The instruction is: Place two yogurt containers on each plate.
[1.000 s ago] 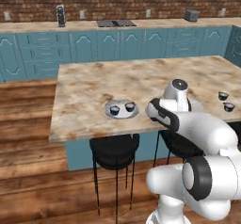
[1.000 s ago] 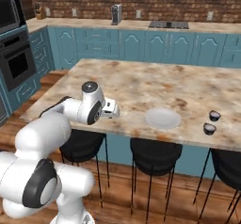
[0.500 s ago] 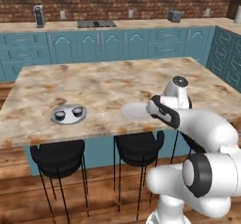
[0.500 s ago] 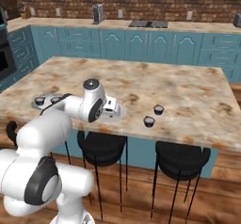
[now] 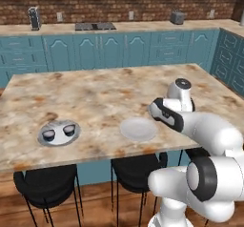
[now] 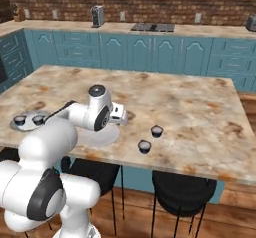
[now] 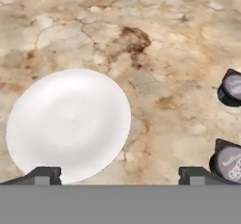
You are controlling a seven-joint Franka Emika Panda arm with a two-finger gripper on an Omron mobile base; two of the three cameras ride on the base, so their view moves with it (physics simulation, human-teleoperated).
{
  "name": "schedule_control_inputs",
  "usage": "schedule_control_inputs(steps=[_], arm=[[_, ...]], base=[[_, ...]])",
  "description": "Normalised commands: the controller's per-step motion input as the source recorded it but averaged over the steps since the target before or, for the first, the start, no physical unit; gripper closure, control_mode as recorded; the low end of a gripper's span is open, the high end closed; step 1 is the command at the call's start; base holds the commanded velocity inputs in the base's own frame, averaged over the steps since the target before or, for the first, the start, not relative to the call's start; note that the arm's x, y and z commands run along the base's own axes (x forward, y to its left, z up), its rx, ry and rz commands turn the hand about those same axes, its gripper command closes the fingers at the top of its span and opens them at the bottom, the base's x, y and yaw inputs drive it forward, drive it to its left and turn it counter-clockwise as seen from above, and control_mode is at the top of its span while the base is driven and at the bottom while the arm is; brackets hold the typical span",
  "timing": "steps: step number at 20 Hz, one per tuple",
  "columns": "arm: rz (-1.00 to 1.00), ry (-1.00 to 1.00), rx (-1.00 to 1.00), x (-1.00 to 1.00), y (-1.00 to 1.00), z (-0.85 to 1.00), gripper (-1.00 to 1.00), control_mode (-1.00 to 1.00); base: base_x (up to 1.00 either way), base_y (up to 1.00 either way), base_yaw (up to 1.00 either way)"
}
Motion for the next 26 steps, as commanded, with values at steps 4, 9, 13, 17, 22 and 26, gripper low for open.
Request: schedule_control_inputs(steps=[4,9,13,17,22,26], arm=[[0.00,0.00,0.00,0.00,0.00,0.00,-1.00,1.00],[-0.04,0.00,0.00,0.42,-0.48,-0.10,-1.00,-1.00],[-0.14,0.00,0.00,0.38,-0.76,-0.12,-1.00,-1.00],[-0.21,0.00,0.00,0.09,-0.74,-0.09,-1.00,-1.00],[-0.06,0.00,0.00,-0.03,-0.86,-0.21,-1.00,-1.00],[0.00,0.00,0.00,-0.07,-0.67,-0.24,-1.00,-1.00]], base=[[0.95,-0.04,0.00],[0.14,-0.05,0.00],[0.00,0.00,0.00],[0.00,0.00,0.00],[0.00,0.00,0.00],[0.00,0.00,0.00]])
